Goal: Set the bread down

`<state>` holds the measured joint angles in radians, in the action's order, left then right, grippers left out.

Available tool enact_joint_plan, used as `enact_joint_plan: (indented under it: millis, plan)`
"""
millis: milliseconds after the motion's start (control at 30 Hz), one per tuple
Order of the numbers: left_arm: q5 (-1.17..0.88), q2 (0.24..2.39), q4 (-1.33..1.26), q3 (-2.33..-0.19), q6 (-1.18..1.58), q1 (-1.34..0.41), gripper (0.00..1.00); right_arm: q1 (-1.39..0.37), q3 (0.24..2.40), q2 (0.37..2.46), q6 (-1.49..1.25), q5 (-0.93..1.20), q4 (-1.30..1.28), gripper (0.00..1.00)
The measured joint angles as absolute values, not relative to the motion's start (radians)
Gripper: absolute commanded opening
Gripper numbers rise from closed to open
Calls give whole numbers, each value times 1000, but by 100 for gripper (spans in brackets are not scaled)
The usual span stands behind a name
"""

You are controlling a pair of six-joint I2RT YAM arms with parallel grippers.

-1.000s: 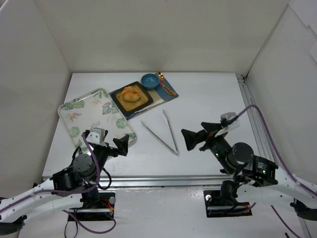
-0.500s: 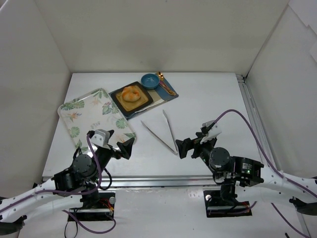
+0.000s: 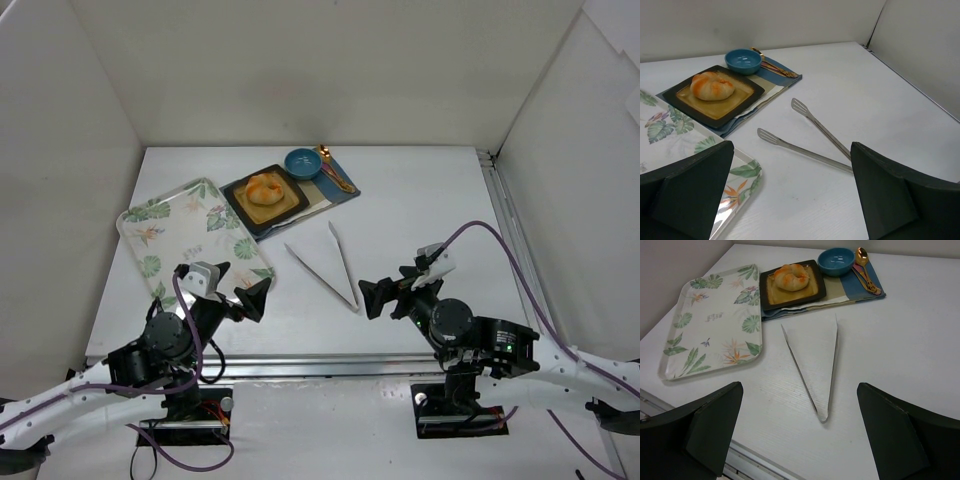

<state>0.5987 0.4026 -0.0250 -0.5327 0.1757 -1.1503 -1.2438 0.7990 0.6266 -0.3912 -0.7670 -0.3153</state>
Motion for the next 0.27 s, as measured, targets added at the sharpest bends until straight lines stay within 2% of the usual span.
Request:
enact_joint_plan:
  millis: [267]
  plan:
    - [599,404,-26,-533,168,-1150,99,-1253,799,626,-391,-767,-333,98]
